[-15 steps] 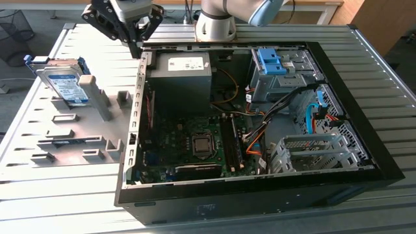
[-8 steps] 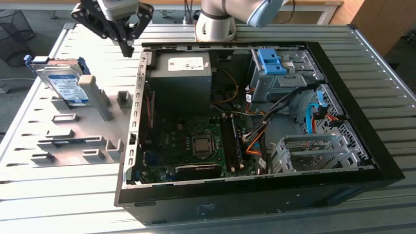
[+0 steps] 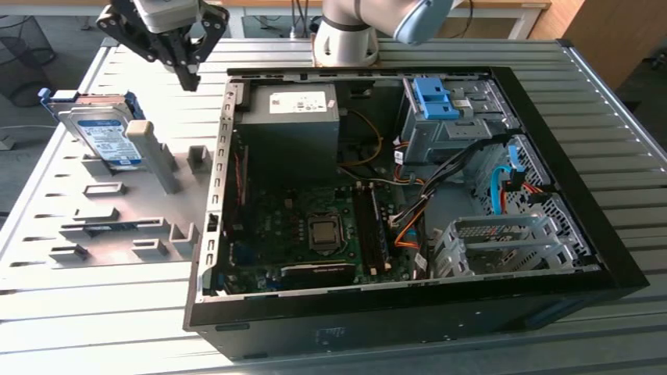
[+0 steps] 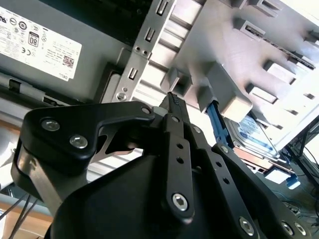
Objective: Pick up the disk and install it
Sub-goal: 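Reach for the disk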
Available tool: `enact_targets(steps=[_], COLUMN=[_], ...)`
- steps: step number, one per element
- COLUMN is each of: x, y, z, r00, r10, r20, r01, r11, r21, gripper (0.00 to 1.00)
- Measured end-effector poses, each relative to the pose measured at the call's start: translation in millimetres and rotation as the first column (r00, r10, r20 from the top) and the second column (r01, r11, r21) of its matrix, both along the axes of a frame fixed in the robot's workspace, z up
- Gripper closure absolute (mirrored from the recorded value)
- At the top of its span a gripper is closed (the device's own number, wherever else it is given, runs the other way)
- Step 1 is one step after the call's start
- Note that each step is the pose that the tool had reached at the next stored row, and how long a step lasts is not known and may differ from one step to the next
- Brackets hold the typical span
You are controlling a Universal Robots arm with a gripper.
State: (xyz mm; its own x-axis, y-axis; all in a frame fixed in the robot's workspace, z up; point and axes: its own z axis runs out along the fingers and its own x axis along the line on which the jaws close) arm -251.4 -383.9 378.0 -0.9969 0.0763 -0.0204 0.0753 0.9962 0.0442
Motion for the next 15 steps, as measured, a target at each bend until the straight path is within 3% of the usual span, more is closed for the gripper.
enact_targets(steps=[8,15], x=[-13.7,-18.2], y=[5.9,7.1], z=[-1.8,-2.8], r00=[1.0,1.0], r10=[0.0,0.0], r20=[-0.0033,-0.004], r01=[0.0,0.0], r11=[1.0,1.0], r21=[0.0007,0.0007], gripper=[0.89,0.89])
